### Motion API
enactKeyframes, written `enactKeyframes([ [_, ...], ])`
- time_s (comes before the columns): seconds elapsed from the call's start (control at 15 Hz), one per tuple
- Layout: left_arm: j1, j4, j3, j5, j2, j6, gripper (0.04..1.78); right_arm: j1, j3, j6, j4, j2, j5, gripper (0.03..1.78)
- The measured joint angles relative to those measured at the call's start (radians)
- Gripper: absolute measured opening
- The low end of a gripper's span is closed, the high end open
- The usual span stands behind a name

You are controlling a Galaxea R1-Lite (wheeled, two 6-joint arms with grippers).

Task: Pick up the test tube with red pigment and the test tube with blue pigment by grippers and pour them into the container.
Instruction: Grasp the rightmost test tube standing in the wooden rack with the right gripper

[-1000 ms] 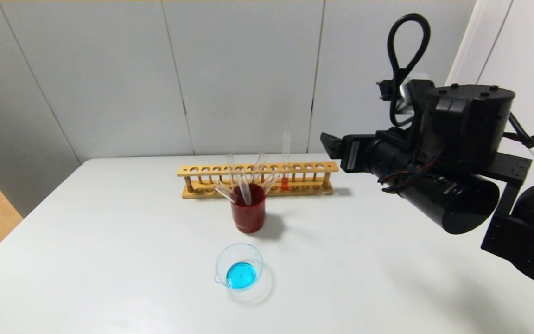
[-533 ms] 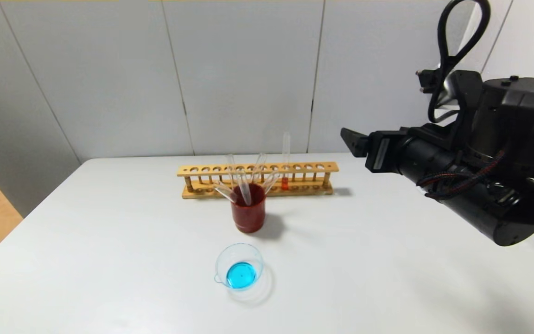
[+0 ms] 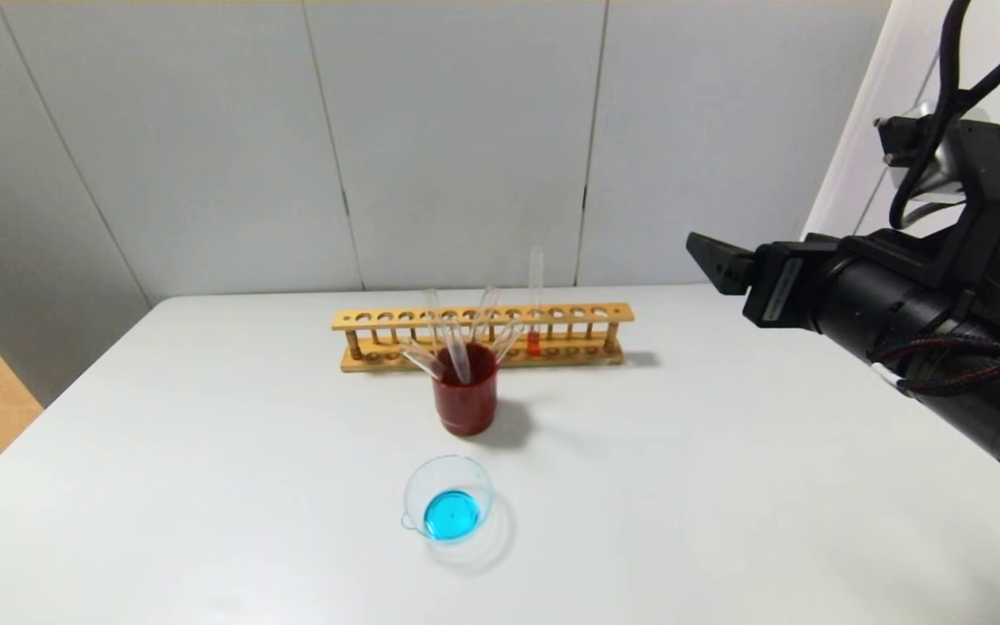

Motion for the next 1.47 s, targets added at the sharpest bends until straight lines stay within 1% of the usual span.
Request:
enactKeyframes([
  [0.27, 0.000, 0.000, 0.000, 0.000, 0.000, 0.000, 1.71, -0.002, 0.001, -0.002, -0.004, -0.001, -0.007, 1.74],
  [0.6, 0.000, 0.000, 0.000, 0.000, 0.000, 0.000, 1.71, -0.031, -0.006, 0.001, -0.015, 0.039, -0.007, 1.74],
  [0.8, 0.000, 0.000, 0.000, 0.000, 0.000, 0.000, 1.71, -0.074, -0.019, -0.001, -0.093, 0.102, -0.007, 1.74],
  [0.93, 0.000, 0.000, 0.000, 0.000, 0.000, 0.000, 1.71, -0.094, -0.032, -0.003, -0.106, 0.139, -0.007, 1.74],
  [1.2, 0.000, 0.000, 0.000, 0.000, 0.000, 0.000, 1.71, -0.124, -0.111, -0.009, -0.107, 0.225, -0.006, 1.74],
  [1.47, 0.000, 0.000, 0.000, 0.000, 0.000, 0.000, 1.71, -0.124, -0.228, -0.068, -0.110, 0.342, -0.002, 1.74],
])
